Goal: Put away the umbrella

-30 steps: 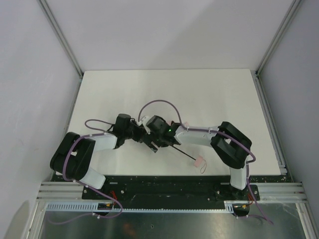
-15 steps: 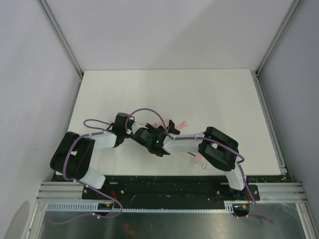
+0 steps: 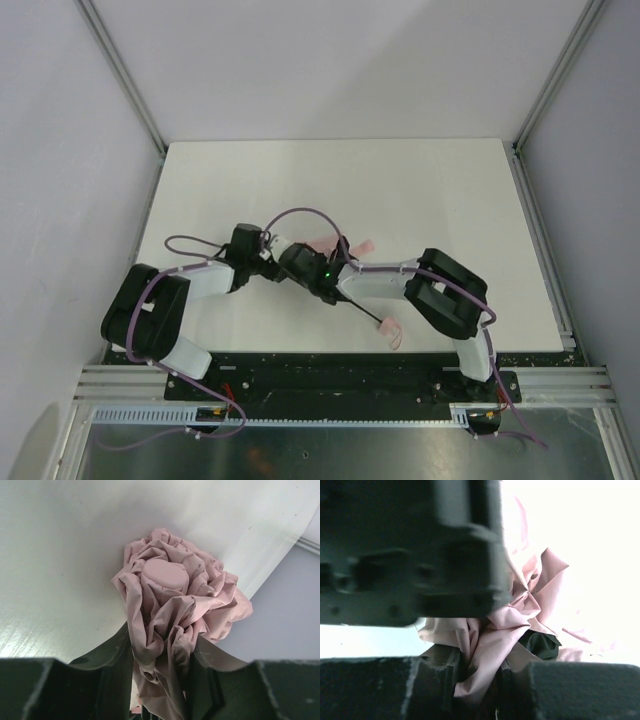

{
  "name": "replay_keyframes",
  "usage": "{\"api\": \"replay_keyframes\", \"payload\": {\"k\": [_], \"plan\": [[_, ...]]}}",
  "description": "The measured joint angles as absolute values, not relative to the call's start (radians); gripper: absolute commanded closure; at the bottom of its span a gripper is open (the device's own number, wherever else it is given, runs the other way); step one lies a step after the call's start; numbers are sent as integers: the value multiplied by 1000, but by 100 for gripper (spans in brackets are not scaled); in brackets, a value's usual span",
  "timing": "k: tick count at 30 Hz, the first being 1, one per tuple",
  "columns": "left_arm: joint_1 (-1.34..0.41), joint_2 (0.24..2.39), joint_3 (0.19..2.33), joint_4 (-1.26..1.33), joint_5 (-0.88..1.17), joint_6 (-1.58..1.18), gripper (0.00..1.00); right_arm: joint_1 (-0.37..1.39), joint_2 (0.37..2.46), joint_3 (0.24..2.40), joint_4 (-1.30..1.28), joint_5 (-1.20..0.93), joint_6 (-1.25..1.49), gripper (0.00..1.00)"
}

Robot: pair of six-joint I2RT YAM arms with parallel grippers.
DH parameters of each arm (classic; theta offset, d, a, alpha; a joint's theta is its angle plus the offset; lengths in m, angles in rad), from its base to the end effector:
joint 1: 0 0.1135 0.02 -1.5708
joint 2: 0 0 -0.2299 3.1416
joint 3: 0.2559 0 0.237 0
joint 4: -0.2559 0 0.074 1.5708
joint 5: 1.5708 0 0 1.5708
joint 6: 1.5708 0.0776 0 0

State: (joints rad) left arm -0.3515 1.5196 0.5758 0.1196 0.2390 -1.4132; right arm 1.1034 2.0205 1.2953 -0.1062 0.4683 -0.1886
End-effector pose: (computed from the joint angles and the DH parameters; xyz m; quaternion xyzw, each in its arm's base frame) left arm 0.2686 -0.1181 0.0830 -0.4305 0.8193 -0.3501 0.1443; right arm 0.2240 0.3662 0.1075 -0.4791 0.7747 -0.0389 0.4109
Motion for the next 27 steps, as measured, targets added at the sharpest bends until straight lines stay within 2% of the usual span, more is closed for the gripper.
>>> {"api": "replay_keyframes", "payload": {"k": [1,2,5,6,8,15,22,25,27], "plan": [[-352,1520,579,118,234,-1412,89,1085,2010,1280,-85,423,-188,100],[-352,1520,582,117,229,-1410,76,1063,1999,1265,-63,369,-187,100],[-351,1520,593,113,211,-1398,27,985,1974,1229,-5,180,-169,100],[-348,1519,597,110,207,-1388,14,954,1972,1221,13,108,-157,100],[-342,1511,599,88,212,-1362,4,892,1979,1215,60,-33,-129,100],[-302,1465,599,59,226,-1304,1,725,2053,1214,196,-490,-7,100],[-301,1538,599,142,273,-1301,2,647,2147,1219,320,-802,154,100],[-309,1582,618,188,293,-1301,17,626,2183,1222,361,-898,220,100],[-310,1593,618,199,295,-1300,36,611,2201,1232,375,-940,256,100]]}}
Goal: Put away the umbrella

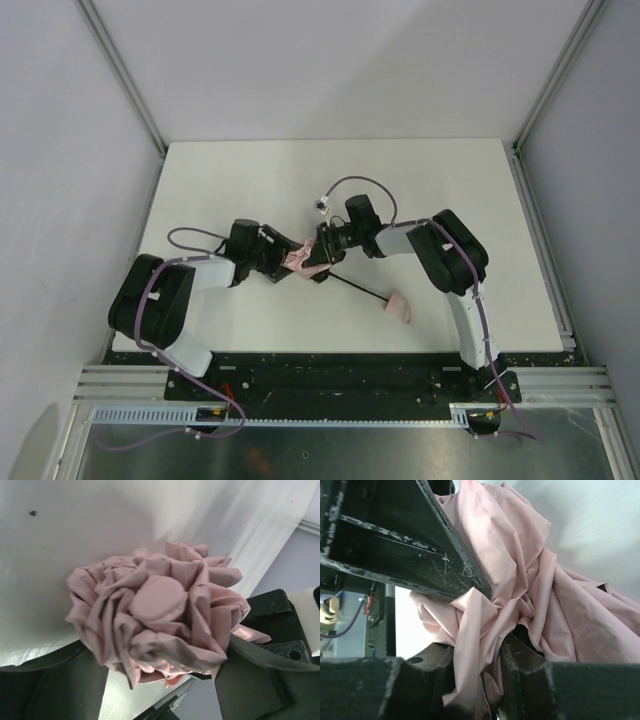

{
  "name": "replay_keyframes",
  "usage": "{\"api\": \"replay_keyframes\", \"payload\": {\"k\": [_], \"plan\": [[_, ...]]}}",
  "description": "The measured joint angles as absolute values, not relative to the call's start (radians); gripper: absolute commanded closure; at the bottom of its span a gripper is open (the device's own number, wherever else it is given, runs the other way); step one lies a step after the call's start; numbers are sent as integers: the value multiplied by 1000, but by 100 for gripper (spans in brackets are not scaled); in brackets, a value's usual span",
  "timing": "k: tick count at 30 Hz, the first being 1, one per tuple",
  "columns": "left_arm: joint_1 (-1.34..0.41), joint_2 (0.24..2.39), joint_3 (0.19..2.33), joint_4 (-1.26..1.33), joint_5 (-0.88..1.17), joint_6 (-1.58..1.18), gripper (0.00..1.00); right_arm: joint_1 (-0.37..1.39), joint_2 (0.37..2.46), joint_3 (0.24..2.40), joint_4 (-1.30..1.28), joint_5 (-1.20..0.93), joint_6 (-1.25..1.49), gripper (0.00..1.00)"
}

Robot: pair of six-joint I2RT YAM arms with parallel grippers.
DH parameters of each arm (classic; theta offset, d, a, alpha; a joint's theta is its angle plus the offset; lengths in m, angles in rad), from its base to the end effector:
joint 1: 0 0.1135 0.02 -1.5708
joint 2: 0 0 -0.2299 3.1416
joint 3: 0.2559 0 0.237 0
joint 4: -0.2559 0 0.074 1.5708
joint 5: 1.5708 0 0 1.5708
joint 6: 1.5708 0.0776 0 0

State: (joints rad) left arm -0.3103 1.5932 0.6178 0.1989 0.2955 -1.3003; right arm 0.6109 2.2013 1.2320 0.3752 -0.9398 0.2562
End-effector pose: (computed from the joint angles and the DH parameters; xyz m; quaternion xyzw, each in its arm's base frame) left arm 0.2875 -0.1159 0.0833 -0.3832 0.8297 -0.3699 0.1672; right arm 0.3196 0.3003 0.0771 -0.3480 0.7376 0.5386 0.2116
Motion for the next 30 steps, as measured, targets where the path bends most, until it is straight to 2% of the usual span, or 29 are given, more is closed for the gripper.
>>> {"api": "replay_keyframes", "payload": {"k": [4,7,8,10,12,17,20,23,25,30], "plan": [[-319,1597,600,212,265,-1301,75,601,2222,1248,376,-979,287,100],[-323,1594,588,241,258,-1314,94,598,2223,1253,372,-984,300,99],[-323,1592,583,253,258,-1325,97,597,2221,1253,368,-982,308,97],[-323,1589,575,267,258,-1336,99,596,2215,1253,360,-974,319,93],[-326,1588,567,280,258,-1334,100,597,2204,1250,339,-961,330,85],[-336,1578,555,276,265,-1348,100,611,2155,1255,215,-897,338,45],[-338,1575,566,239,268,-1356,100,641,2097,1266,87,-796,308,29],[-338,1573,582,202,271,-1364,100,699,2018,1269,-31,-625,249,6],[-338,1571,590,179,273,-1365,100,752,1975,1269,-89,-500,206,2],[-338,1570,615,112,282,-1369,100,904,1946,1271,-153,-150,95,1]]}}
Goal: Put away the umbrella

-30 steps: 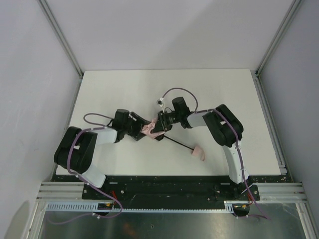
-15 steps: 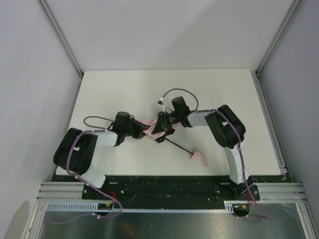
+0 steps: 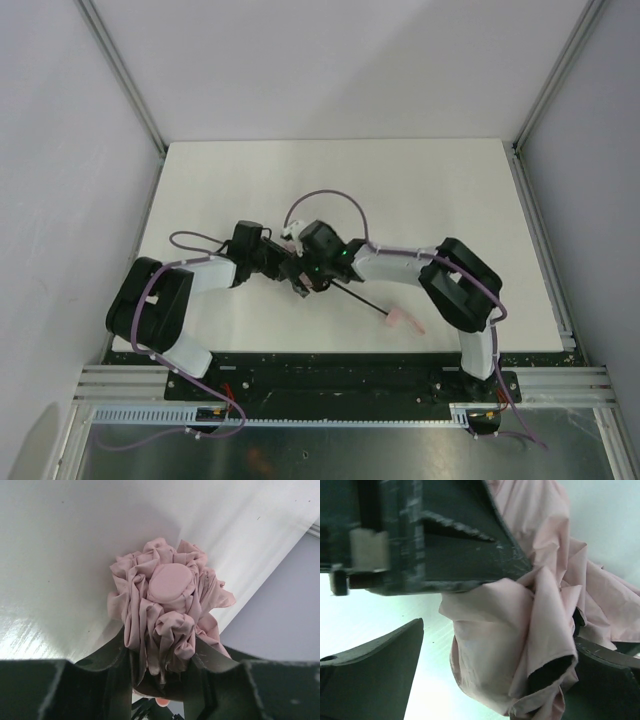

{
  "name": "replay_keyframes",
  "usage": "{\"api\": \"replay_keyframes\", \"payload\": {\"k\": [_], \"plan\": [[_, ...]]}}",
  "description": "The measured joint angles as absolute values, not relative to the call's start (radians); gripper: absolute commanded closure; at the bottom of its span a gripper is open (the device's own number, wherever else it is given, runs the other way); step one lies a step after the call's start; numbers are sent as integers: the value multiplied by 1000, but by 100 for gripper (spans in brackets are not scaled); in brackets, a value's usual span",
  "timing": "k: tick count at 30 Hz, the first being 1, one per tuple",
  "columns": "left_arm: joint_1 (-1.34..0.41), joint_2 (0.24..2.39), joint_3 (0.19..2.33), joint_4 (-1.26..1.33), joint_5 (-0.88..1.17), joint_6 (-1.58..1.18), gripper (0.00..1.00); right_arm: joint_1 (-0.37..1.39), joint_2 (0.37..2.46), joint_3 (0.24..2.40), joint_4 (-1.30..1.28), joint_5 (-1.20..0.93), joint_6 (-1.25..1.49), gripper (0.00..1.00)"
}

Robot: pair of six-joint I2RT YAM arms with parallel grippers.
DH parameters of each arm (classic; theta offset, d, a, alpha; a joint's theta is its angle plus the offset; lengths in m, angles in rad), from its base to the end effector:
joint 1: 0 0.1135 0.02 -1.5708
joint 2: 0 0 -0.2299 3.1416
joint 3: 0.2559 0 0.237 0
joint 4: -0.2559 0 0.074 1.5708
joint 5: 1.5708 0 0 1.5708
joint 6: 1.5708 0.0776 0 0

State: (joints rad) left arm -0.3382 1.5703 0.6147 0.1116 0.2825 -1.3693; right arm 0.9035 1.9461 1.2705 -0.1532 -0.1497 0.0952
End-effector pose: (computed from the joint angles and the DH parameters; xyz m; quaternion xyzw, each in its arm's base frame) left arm 0.2757 -0.1199 0.0798 -0.4127 0.8298 -0.3517 0.1321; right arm 0.2524 0.3391 0.1197 -0.3904 0.8438 0.2343 0.2840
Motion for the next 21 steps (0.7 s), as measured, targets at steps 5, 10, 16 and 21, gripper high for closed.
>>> {"api": "replay_keyframes", "payload": {"k": [5,10,16,21], "plan": [[-338,1570,631,65,300,-1369,100,1040,1958,1271,-170,199,16,4],[-338,1570,638,45,300,-1371,100,1112,2006,1289,-125,464,-40,42],[-338,1567,641,40,282,-1370,100,1118,2049,1311,-107,545,-70,97],[-337,1566,656,15,259,-1355,41,1085,2045,1314,-104,439,-88,100]]}}
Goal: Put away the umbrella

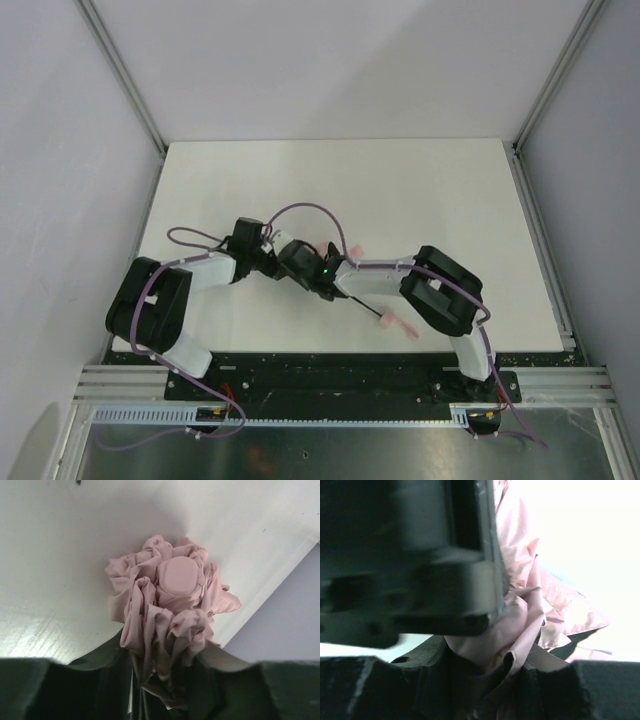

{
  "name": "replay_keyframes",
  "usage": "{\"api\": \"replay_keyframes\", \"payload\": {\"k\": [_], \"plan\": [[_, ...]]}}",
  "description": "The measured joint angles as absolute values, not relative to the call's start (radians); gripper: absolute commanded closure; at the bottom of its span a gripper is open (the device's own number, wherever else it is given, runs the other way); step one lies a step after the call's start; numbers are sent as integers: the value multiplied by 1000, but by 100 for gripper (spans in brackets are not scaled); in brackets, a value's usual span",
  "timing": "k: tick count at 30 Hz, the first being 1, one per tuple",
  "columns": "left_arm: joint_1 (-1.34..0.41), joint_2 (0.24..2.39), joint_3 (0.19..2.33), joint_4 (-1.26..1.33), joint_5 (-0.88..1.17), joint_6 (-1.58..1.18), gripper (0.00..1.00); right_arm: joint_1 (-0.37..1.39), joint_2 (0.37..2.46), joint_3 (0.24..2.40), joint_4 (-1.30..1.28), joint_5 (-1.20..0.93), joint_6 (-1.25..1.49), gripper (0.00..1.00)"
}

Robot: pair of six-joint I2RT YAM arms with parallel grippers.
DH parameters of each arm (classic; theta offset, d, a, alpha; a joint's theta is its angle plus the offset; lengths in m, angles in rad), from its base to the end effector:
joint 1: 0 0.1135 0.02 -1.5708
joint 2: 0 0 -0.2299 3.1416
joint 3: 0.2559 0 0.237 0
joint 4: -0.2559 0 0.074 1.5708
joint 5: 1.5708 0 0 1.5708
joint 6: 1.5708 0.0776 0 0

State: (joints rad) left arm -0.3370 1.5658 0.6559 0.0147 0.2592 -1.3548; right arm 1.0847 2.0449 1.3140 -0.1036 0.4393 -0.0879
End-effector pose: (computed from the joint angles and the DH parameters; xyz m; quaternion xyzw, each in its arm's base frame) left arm 0.2767 -0.1180 0.0829 -0.4184 0.8379 -0.3269 0.1266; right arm 0.2313 0.3671 0.1028 -0.4385 0.8019 -0.0107 0.4057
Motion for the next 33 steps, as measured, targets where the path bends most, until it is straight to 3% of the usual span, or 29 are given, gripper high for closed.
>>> {"api": "replay_keyframes", "payload": {"k": [2,4,7,15,17,19,23,26,27,29,33], "plan": [[-336,1563,664,3,238,-1332,16,1043,2035,1312,-94,331,-78,100],[-332,1554,665,-14,219,-1308,5,979,2025,1303,-70,185,-57,100],[-326,1522,672,-26,191,-1286,1,878,2022,1287,-26,-68,-25,100],[-328,1531,672,-19,205,-1246,2,673,2125,1280,119,-720,84,100],[-328,1544,678,-8,216,-1246,8,647,2159,1280,159,-850,120,100],[-332,1562,683,6,221,-1245,21,634,2183,1277,190,-942,152,100],[-332,1579,672,25,223,-1241,64,617,2206,1276,229,-1006,197,100],[-331,1583,651,106,231,-1275,91,611,2206,1269,228,-1023,220,100],[-331,1583,648,124,232,-1287,95,608,2206,1267,226,-1026,228,98],[-331,1582,635,160,241,-1314,99,606,2196,1263,212,-1015,236,83],[-331,1571,602,212,252,-1340,100,628,2136,1244,139,-900,232,39]]}}
